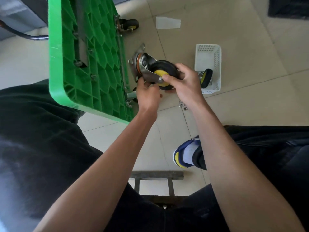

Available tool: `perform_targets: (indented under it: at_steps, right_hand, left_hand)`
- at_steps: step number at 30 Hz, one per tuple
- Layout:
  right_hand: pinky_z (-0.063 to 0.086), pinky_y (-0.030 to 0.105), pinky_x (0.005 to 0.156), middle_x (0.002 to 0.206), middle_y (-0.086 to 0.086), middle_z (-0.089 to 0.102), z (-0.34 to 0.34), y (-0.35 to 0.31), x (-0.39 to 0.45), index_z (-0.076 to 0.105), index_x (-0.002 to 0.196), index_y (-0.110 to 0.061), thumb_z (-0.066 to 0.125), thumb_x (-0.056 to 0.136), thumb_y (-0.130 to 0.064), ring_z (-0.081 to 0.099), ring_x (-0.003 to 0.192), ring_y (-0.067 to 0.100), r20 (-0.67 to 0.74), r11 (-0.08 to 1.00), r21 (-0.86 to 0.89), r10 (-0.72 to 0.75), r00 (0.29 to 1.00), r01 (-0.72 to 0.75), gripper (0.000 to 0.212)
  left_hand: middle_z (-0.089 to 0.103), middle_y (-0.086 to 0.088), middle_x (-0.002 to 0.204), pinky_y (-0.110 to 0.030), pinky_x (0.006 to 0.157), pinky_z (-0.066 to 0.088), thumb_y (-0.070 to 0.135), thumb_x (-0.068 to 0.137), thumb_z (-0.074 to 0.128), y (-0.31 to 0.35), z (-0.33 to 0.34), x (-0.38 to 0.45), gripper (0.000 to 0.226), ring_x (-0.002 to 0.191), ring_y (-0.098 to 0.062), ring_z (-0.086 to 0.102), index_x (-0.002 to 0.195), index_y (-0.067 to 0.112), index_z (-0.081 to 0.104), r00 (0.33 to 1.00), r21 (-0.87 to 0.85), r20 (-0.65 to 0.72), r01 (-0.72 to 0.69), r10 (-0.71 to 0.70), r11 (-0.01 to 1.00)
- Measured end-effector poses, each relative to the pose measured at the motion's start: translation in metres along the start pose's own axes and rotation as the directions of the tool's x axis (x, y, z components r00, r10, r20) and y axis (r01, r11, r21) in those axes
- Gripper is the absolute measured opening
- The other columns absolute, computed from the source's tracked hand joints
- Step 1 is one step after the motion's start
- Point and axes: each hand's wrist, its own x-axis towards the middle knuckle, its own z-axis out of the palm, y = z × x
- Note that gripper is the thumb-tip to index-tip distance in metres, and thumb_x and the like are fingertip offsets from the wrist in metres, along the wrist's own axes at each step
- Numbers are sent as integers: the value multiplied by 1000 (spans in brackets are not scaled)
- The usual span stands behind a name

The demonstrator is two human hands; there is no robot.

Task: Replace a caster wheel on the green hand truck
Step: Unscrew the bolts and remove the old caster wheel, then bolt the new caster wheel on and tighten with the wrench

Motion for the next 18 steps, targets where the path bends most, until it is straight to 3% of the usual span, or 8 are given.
perform_targets:
  at_steps: [4,10,13,16,18]
  right_hand:
    - [64,49,67,98,10,77,-34,22,-13,69,111,-12,76,90,-9,77,77,26,-70,998,25,61,996,-59,23]
    - [65,46,68,94,7,79,-79,60,-32,71,113,-10,79,88,-14,78,77,26,-196,986,45,165,967,-159,26]
    - [65,48,68,94,6,78,-96,78,-40,73,109,-10,80,87,-14,77,80,26,-263,981,35,194,945,-191,24]
    - [64,51,65,93,8,77,-108,96,-46,74,107,-9,82,85,-23,77,79,29,-337,978,38,208,918,-207,27]
    - [64,50,63,89,5,76,-114,106,-48,75,105,-10,83,83,-31,76,79,28,-391,976,17,205,898,-215,31]
  left_hand:
    - [72,-2,105,-36,74,58,5,93,46,-26,31,-5,27,94,-20,67,113,16,61,996,63,68,61,-65,996]
    - [73,-6,110,-36,72,59,12,95,47,-64,70,-5,28,104,-25,69,115,12,67,947,153,186,237,-263,959]
    - [73,-7,111,-42,81,60,15,95,42,-84,86,-6,32,108,-25,68,114,12,67,913,238,239,275,-331,931]
    - [72,-4,110,-43,83,58,18,95,42,-101,100,-8,32,106,-24,67,116,11,65,886,294,272,295,-375,909]
    - [71,-5,106,-40,78,57,21,93,46,-108,108,-10,28,96,-23,65,110,11,66,882,325,272,292,-385,899]
